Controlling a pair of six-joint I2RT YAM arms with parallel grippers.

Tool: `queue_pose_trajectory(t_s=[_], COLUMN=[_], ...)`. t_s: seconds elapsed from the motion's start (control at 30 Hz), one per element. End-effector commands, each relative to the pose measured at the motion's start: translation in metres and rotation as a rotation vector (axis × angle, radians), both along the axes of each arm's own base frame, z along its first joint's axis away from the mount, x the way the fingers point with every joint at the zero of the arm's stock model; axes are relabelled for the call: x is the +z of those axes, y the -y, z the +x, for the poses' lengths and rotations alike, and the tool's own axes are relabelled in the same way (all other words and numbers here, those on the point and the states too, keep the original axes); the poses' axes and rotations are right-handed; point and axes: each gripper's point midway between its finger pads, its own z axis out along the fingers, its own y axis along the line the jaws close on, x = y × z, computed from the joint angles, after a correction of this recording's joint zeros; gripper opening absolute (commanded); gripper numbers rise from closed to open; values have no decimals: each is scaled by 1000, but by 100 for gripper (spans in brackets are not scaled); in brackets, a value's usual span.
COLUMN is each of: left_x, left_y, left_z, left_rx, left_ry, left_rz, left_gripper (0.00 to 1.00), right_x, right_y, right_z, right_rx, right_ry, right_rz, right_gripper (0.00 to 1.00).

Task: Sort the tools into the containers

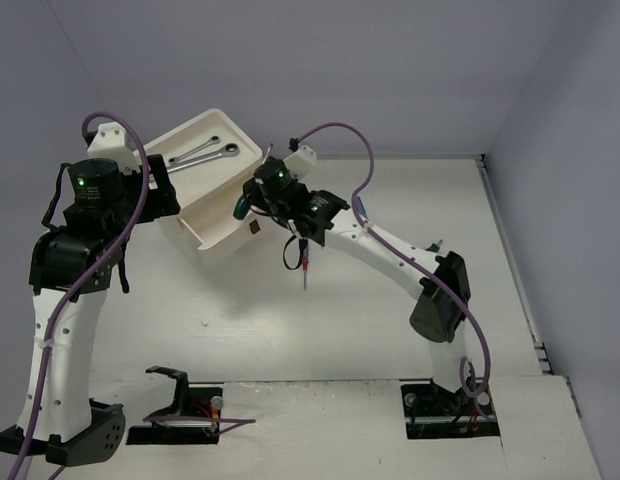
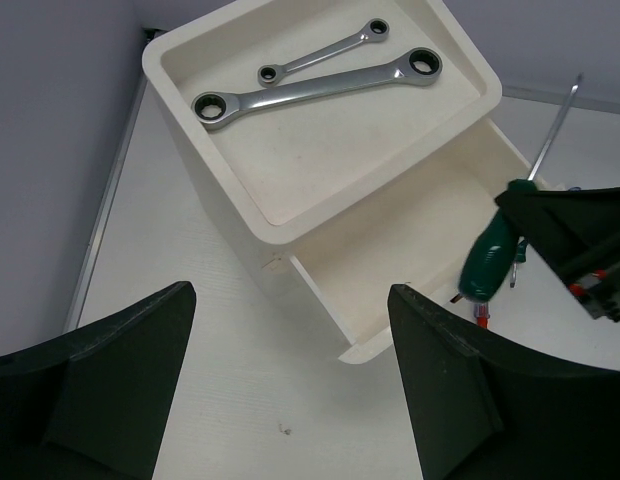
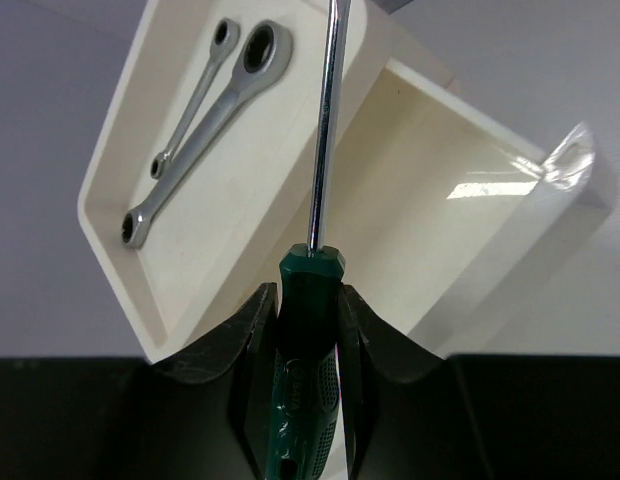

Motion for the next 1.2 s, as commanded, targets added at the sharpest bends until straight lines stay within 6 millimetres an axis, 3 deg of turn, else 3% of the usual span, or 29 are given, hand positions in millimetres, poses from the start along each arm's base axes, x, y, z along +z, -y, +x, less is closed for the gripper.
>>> queue_pose_trajectory(t_s=[0.0, 0.07, 0.13, 0.23, 0.4, 0.5, 0.63, 0.7, 0.73, 0.8, 0.87, 0.93, 0.97, 1.07, 1.17], left_x=[24, 25, 26, 28, 28, 29, 32, 34, 34, 32, 32, 30, 28, 24, 23], left_y=[-2, -3, -3, -4, -2, 0, 1, 1, 2, 4, 5, 6, 8, 10, 11], left_z=[-3, -3, -3, -3, -1, 1, 0, -1, -1, -1, -1, -1, 0, 2, 3], left_rx=[22, 23, 24, 25, 21, 13, 7, 1, -4, -15, -22, -25, -29, -36, -39], left_ry=[83, 84, 86, 94, 90, 89, 98, 103, 102, 97, 96, 91, 84, 73, 69], left_rz=[-26, -26, -23, -21, -30, -35, -31, -31, -33, -32, -31, -32, -33, -37, -42], left_gripper=[75, 75, 75, 75, 75, 75, 75, 75, 75, 75, 75, 75, 75, 75, 75], right_x=[60, 52, 51, 53, 66, 69, 52, 43, 28, -25, -43, -80, -82, -124, -149], right_y=[-27, -35, -38, -32, -6, 24, 109, 172, 201, 254, 313, 354, 382, 419, 456], right_z=[6, 6, 6, 7, 4, 5, 19, 20, 21, 17, 13, -2, -6, -19, -24], right_rx=[-31, -23, -19, -26, -52, -91, -210, -287, -322, -339, -413, -436, -492, -489, -536], right_ry=[101, 98, 107, 134, 194, 225, 211, 182, 150, 27, -47, -139, -157, -285, -373], right_rz=[161, 149, 137, 97, 3, -78, -219, -275, -317, -391, -419, -481, -477, -462, -462], right_gripper=[14, 22, 36, 52, 72, 74, 74, 74, 74, 74, 74, 74, 74, 74, 74])
